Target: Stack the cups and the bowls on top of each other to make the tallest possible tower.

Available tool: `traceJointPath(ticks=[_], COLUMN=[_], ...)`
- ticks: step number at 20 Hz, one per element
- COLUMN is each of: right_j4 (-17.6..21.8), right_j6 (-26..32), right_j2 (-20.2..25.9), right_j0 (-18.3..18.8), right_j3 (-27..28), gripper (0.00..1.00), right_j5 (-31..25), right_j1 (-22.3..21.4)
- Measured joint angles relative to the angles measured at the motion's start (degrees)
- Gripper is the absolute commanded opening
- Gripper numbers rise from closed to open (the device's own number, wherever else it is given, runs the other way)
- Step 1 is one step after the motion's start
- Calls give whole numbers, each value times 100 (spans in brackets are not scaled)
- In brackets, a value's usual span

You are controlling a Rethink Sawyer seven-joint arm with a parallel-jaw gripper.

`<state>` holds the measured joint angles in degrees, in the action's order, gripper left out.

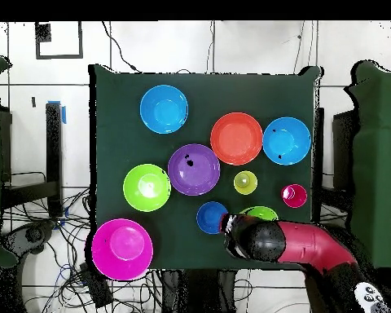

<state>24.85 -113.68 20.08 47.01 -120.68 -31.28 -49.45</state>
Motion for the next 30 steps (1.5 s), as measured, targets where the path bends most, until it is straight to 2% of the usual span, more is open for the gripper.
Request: traceJointPath(ticks=[22, 30], right_j4=[-229, -310], right_j6=[0, 0], right_j2=[181, 181], right_j0=[-228, -483], right_j3=[298, 572], gripper=[0, 0], right_j5=[-652, -673], right_j1=[-10, 2])
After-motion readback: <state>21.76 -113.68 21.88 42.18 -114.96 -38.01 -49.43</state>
